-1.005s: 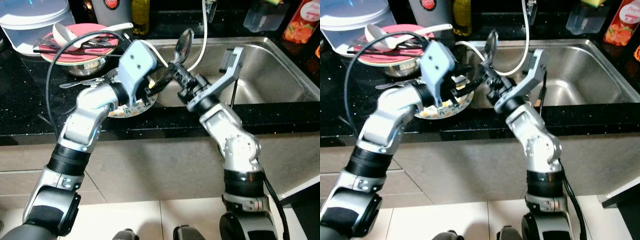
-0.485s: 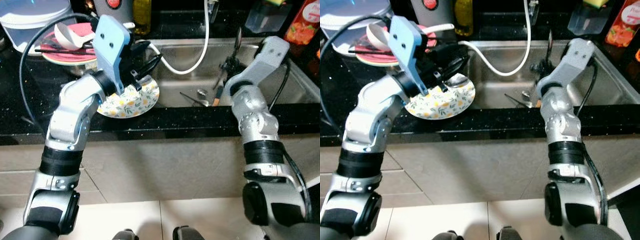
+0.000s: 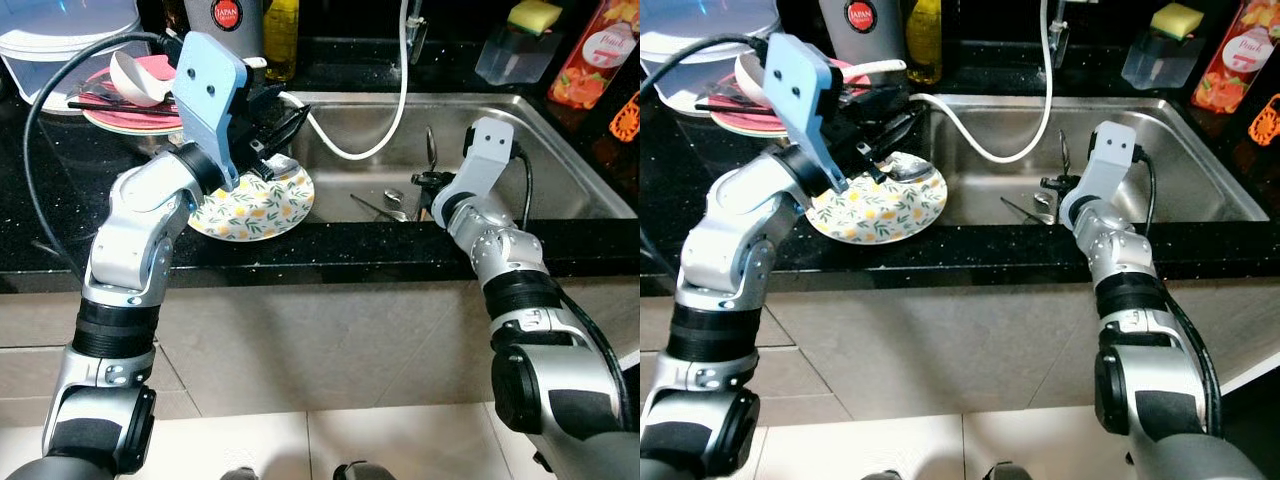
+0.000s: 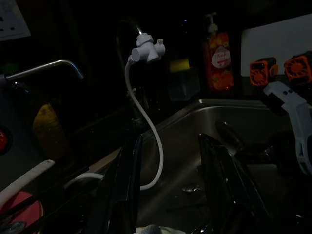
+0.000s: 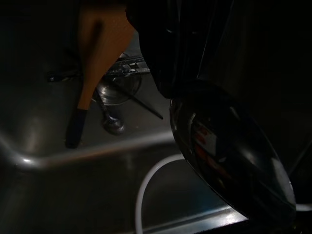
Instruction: Kitchen organization
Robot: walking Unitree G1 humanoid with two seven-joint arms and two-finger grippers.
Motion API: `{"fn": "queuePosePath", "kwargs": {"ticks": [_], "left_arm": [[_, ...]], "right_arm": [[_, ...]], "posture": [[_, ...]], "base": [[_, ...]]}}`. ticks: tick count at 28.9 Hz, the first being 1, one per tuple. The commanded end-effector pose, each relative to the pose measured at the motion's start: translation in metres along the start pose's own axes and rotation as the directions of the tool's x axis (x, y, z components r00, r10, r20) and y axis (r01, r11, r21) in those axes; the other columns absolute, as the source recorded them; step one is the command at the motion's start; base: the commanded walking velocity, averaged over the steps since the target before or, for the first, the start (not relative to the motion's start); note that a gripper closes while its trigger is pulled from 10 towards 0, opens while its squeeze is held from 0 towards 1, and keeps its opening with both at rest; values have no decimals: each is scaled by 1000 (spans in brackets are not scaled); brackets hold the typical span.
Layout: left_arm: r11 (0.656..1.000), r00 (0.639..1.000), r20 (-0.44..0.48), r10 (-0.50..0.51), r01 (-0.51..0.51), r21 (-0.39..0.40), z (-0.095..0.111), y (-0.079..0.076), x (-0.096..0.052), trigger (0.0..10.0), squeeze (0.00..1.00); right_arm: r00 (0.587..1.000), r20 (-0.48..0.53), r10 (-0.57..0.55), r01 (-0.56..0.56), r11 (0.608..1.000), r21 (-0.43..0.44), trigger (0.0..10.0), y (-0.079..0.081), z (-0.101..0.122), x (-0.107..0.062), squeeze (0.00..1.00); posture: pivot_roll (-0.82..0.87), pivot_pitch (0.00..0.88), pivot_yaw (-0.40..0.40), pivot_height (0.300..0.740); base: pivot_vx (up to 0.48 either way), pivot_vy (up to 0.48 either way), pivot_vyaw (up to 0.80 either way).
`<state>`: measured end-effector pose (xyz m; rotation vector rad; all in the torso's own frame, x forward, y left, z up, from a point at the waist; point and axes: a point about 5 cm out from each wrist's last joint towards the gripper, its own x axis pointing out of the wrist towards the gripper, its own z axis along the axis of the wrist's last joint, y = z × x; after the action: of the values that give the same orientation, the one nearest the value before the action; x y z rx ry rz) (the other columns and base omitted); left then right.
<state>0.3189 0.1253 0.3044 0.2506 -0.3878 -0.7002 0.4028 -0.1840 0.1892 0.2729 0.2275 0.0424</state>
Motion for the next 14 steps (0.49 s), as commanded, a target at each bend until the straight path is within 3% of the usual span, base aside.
{"fn": "queuePosePath", "kwargs": {"ticks": [1,4,5,6,7,8,14], "left_arm": [[1000,1000,-24,10,-10,16,-2,1,-3,10000,0],[1000,1000,-26,14,-14,15,-2,1,-3,10000,0],[1000,999,-28,17,-16,15,-2,1,-3,10000,0],[1000,999,-29,19,-18,16,-2,1,-4,10000,0],[1000,999,-30,20,-19,16,-2,2,-4,10000,0],[1000,999,-32,20,-20,16,-2,2,-4,10000,0],[1000,999,-37,19,-18,21,-3,1,-3,10000,0]], "right_arm": [[989,-145,-37,43,998,42,10000,-11,-40,-1,0],[991,-130,-34,38,999,24,10000,-9,-37,1,27],[992,-121,-29,31,999,15,10000,-8,-36,1,129],[993,-114,-25,27,1000,12,10000,-6,-35,2,557],[994,-110,-20,22,1000,14,10000,-4,-34,2,824],[994,-105,-15,16,1000,16,10000,-3,-33,3,1000],[997,-72,-14,15,1000,7,10000,-4,-27,4,1000]], "posture": [[107,74,-60,740],[109,75,-60,740],[112,77,-57,740],[112,77,-57,740],[112,78,-56,740],[111,78,-54,740],[111,78,-54,740]], "base": [[0,0,0],[0,0,0],[0,0,0],[0,0,0],[0,0,0],[0,0,0],[0,0,0]]}}
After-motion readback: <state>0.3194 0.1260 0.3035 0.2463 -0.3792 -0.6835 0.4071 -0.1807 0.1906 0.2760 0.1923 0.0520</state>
